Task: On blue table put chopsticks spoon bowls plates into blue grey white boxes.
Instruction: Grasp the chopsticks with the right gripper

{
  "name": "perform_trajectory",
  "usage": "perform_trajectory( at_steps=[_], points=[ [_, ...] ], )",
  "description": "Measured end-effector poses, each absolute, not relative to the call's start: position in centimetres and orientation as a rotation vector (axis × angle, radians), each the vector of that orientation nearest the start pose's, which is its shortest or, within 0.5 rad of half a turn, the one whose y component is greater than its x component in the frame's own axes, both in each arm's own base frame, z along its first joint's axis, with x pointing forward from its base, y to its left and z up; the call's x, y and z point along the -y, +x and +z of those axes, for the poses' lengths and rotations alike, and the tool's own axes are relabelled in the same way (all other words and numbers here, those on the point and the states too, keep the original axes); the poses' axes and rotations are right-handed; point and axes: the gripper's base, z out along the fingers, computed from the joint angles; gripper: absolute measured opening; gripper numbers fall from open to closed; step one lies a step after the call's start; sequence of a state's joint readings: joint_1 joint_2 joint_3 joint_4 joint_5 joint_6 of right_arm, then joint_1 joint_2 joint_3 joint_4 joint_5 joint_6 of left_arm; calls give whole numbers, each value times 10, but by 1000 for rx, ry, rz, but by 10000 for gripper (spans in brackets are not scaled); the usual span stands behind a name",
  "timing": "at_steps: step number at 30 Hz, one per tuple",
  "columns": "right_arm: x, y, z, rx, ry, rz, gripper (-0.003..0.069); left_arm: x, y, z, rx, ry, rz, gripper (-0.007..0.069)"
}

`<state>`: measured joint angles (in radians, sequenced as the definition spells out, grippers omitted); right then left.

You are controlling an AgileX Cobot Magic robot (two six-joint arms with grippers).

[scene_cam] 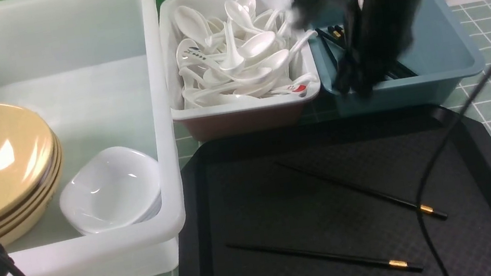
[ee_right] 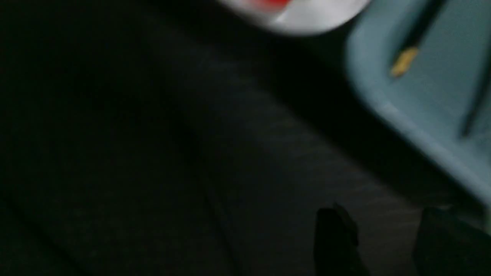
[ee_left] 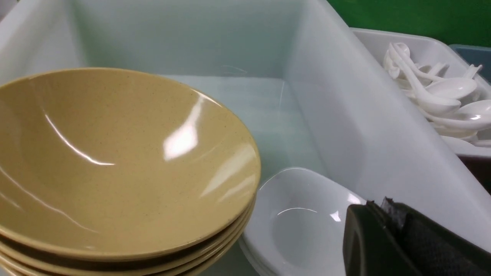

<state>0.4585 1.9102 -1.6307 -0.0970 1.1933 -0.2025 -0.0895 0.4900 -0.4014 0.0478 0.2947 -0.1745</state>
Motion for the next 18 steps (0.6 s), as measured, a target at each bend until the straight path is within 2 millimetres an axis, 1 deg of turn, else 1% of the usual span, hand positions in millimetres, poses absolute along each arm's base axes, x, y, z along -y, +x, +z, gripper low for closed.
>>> perform_trajectory(
  at_steps=[1,4,5,6,9,12,13,15,18],
  points=[
    [-169,358,259,-2773,-1008,-97,325,8,106,285,-1870,-46,-138,2],
    [-165,334,217,-2813,-1120,-62,315,8,106,283,-1883,-47,-136,2],
    [-164,331,208,-2807,-1126,-57,314,8,106,283,-1883,-48,-137,2],
    [-161,325,193,-2814,-1136,-56,312,8,106,283,-1883,-49,-139,2],
    [-158,319,173,-2783,-1137,-47,311,8,106,283,-1883,-52,-143,2],
    [-157,316,166,-2749,-1133,-37,301,8,106,283,-1883,-53,-145,2],
    [-157,315,165,-2744,-1136,-34,285,8,106,283,-1882,-54,-146,2],
    [-157,314,165,-2742,-1137,-28,235,9,106,284,-1877,-54,-147,2],
    [-158,313,164,-2755,-1135,-9,106,9,106,284,-1876,-54,-148,2]
  ],
)
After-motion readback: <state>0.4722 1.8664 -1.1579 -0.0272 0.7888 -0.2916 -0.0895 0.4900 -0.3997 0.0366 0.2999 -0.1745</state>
